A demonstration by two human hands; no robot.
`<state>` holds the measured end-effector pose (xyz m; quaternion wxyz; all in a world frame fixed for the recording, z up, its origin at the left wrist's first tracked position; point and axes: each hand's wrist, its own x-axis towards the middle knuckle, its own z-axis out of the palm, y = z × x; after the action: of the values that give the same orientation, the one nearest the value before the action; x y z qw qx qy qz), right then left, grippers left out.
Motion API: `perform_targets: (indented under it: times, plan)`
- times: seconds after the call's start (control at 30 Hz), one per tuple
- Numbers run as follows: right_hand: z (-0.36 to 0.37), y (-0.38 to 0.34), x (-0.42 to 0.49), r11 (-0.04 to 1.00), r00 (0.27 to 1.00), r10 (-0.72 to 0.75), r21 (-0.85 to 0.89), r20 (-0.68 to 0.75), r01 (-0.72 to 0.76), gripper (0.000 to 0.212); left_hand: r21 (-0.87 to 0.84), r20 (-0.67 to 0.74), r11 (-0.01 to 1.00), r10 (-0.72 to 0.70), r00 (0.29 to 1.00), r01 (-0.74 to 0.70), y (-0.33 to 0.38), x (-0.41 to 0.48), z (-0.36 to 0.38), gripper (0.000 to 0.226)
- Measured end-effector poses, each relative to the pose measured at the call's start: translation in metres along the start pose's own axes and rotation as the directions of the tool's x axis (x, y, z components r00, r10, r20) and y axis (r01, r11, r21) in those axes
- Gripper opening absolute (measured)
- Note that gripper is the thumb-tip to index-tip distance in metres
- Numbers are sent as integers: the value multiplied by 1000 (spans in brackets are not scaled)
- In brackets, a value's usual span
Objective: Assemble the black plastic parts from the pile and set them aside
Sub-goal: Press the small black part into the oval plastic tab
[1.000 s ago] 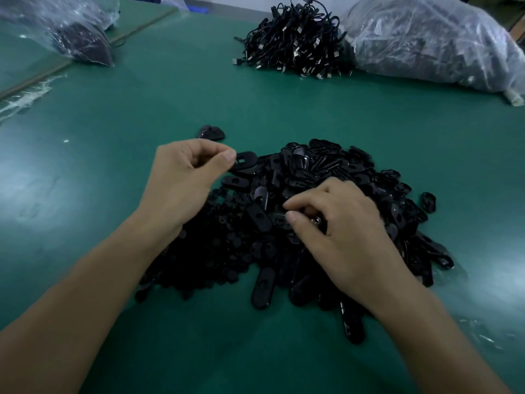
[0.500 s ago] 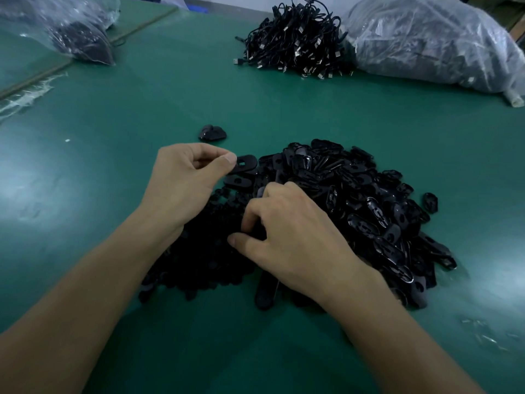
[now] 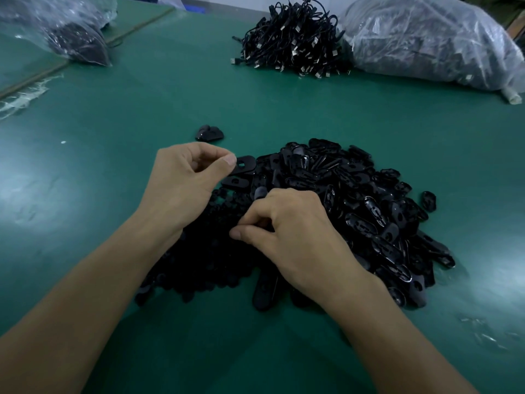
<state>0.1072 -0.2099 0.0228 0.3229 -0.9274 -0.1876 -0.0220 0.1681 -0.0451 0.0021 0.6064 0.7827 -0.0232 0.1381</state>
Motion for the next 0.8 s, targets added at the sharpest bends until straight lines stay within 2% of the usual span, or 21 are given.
perform_targets:
  times: [0.27, 0.4, 0.53, 0.63, 0.8]
  plan:
    - [-5, -4, -4, 994, 1000, -28, 109, -5, 29, 11, 5, -7, 1000, 13, 1000, -12, 1, -1, 0, 14]
    - [-20, 3, -4, 994, 995, -32, 98, -97, 41, 16, 7, 12, 999, 48, 999, -48, 3, -4, 1, 14]
    - [-34, 18, -8, 996, 984, 11, 94, -178, 6, 9, 21, 44, 996, 87, 995, -88, 5, -9, 7, 15]
    - [-35, 18, -13, 990, 990, 16, 141, -139, 4, 9, 8, 20, 995, 98, 995, -98, 6, -10, 9, 15]
    - [-17, -2, -5, 994, 994, -106, 9, 36, 106, 15, 18, -33, 994, 104, 994, -104, 7, -8, 5, 14]
